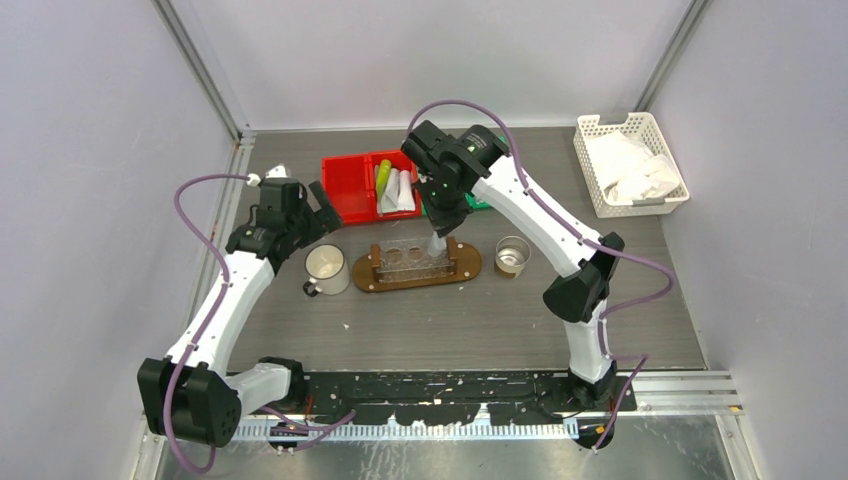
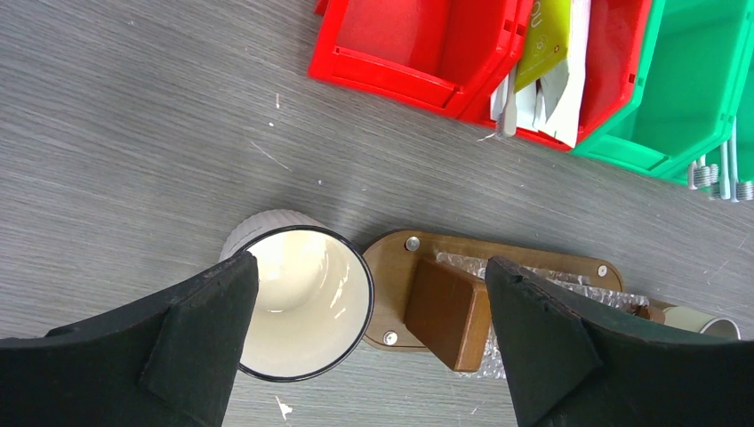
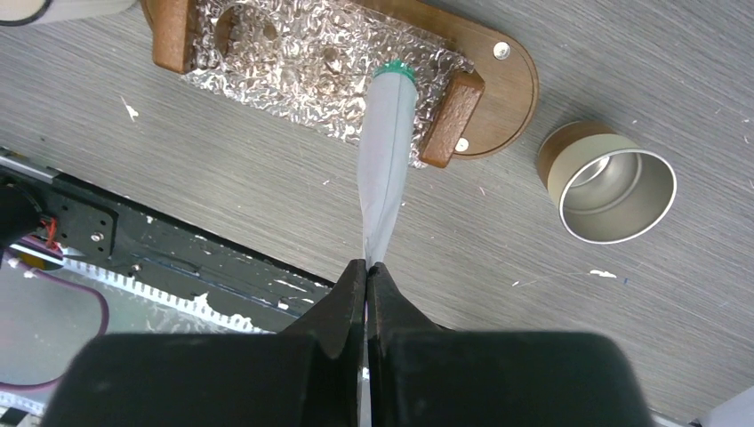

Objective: Prepare toiletry sets of a toothbrush and toothpaste on the tray

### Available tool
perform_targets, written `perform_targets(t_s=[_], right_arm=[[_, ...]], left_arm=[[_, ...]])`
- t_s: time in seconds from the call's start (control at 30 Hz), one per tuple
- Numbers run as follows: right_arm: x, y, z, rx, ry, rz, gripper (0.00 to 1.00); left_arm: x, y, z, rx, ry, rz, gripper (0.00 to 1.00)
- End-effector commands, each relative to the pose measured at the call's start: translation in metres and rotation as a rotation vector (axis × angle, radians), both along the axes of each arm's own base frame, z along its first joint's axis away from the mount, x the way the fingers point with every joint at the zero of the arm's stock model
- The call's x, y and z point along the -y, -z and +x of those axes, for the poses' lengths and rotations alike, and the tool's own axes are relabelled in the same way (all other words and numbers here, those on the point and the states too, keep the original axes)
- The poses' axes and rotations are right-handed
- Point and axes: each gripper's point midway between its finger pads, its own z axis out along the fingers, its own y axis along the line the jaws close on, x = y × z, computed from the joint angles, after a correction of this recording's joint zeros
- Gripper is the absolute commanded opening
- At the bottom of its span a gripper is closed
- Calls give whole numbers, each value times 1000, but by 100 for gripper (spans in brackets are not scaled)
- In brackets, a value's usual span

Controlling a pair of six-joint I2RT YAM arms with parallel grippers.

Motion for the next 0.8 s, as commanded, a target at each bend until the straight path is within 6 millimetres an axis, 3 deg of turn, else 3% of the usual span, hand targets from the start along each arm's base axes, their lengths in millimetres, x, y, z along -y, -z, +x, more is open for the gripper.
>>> perform_targets(t_s=[0.0, 0.77], right_arm=[[-3, -23, 6, 34, -12, 65, 1], [-15, 11, 32, -38, 29, 40, 1]], left_arm=[[1, -8, 6, 49, 9, 3, 100], [3, 5, 8, 30, 33, 19, 100]])
